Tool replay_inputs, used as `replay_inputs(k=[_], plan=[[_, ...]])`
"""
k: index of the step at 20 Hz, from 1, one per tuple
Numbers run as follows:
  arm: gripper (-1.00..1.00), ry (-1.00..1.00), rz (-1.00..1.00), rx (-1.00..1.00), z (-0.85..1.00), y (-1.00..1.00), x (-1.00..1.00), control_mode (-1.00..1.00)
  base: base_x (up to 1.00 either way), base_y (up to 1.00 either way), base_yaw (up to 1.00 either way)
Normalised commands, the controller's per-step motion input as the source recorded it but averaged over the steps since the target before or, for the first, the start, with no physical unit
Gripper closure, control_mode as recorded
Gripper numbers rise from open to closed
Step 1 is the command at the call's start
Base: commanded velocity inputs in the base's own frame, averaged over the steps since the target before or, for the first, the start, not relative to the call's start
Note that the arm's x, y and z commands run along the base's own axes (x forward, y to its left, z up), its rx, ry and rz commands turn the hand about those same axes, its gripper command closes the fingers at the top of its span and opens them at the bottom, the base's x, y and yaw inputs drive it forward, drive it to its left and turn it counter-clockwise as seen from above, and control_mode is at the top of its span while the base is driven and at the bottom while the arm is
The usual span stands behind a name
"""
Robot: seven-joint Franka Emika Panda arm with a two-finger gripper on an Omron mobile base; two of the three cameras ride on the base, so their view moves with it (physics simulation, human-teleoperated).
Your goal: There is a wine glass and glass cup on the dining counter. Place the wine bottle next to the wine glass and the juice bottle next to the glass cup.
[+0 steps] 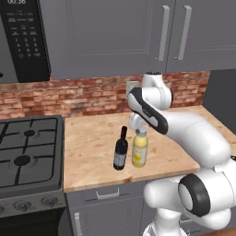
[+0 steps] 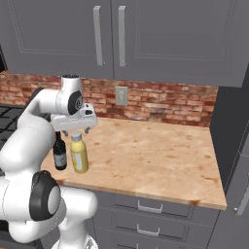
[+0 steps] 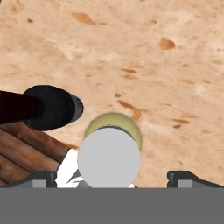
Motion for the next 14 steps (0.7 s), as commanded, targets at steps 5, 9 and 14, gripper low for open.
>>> replay_inputs(k=[5, 9, 14], plan=[[-1.00, 0.00, 0.00, 0.00, -0.12, 0.00, -0.02, -1.00, 0.00, 0.00, 0.00], [-1.00, 0.00, 0.00, 0.00, -0.12, 0.06, 0.00, -1.00, 0.00, 0.00, 0.00], [-1.00, 0.00, 0.02, 0.00, -0.10, 0.13, 0.00, -1.00, 0.00, 0.00, 0.00]])
